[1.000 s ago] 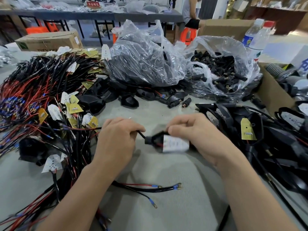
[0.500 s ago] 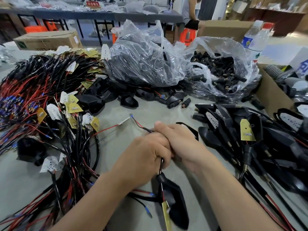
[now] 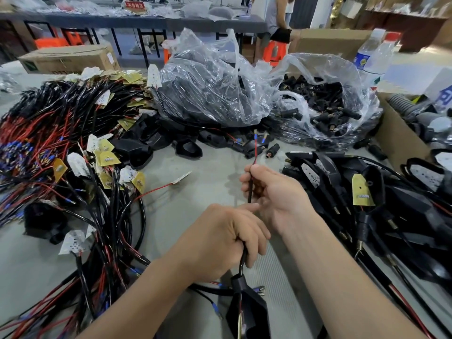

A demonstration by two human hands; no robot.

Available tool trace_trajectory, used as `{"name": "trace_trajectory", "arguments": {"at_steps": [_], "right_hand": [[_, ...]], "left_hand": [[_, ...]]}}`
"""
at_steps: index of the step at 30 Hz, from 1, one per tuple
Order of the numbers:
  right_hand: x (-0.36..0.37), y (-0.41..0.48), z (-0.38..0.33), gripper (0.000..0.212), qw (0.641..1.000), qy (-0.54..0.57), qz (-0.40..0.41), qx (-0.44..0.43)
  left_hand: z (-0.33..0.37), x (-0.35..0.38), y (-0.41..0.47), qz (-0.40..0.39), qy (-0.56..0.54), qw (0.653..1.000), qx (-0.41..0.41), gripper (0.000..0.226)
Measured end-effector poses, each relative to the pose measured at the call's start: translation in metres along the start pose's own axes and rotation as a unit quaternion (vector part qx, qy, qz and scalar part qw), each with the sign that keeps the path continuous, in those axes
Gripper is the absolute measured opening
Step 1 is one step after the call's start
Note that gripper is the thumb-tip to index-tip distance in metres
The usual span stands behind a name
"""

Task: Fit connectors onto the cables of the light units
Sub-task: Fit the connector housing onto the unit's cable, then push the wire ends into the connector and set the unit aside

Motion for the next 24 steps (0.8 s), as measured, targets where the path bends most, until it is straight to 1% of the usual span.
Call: {"name": "trace_trajectory", "arguments": {"at_steps": [3,6,7,8,9,10,11,12,13,14,15,19,21,24], "right_hand": [[-0.007,0.005,-0.004,0.019,0.999,-0.002,0.031,-0.033],[-0.007,0.008,-0.009,0.020,0.997,-0.042,0.032,-0.065],[-0.006,0.008,-0.012,0.020,0.995,-0.062,0.026,-0.071],[-0.004,0.007,-0.013,0.020,0.994,-0.082,0.016,-0.071],[0.000,0.005,-0.012,0.019,0.993,-0.100,-0.001,-0.068],[0.005,0.001,-0.010,0.019,0.990,-0.126,-0.022,-0.066],[0.012,-0.003,-0.008,0.019,0.984,-0.159,-0.045,-0.067],[0.018,-0.008,-0.004,0.019,0.976,-0.196,-0.067,-0.072],[0.025,-0.013,0.000,0.020,0.967,-0.226,-0.087,-0.079],[0.032,-0.017,0.004,0.022,0.959,-0.251,-0.103,-0.087],[0.038,-0.021,0.007,0.024,0.950,-0.274,-0.115,-0.096],[0.045,-0.024,0.011,0.030,0.917,-0.363,-0.116,-0.121],[0.041,-0.023,0.005,0.025,0.901,-0.399,-0.086,-0.149],[0.027,-0.023,-0.022,0.016,0.854,-0.466,0.002,-0.233]], "left_hand": [[-0.002,-0.006,0.001,0.011,-0.036,0.999,-0.013,0.040],[-0.005,-0.012,-0.001,0.034,-0.072,0.996,-0.026,0.047],[-0.008,-0.018,-0.002,0.068,-0.074,0.994,-0.037,0.052],[-0.016,-0.029,-0.004,0.119,-0.056,0.989,-0.061,0.057],[-0.028,-0.043,-0.007,0.180,-0.031,0.978,-0.101,0.062],[-0.043,-0.058,-0.012,0.243,-0.023,0.958,-0.149,0.063],[-0.058,-0.070,-0.017,0.293,-0.052,0.935,-0.191,0.058],[-0.072,-0.076,-0.020,0.326,-0.104,0.913,-0.221,0.046],[-0.083,-0.079,-0.021,0.342,-0.153,0.894,-0.246,0.033],[-0.090,-0.078,-0.021,0.343,-0.184,0.882,-0.265,0.024],[-0.094,-0.077,-0.020,0.336,-0.196,0.879,-0.275,0.020],[-0.093,-0.079,-0.020,0.331,-0.175,0.890,-0.260,0.037],[-0.094,-0.083,-0.023,0.348,-0.174,0.881,-0.270,0.034],[-0.097,-0.091,-0.034,0.390,-0.159,0.858,-0.296,0.018]]}}
Point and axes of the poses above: each hand's wrist, its own y-axis towards the middle knuckle, its own x-axis out of the palm, z = x × y, the point moved 10 cm from there along y, towards the middle knuckle, and after that the axes turned 2 degrees about z, right-handed, at the moved point
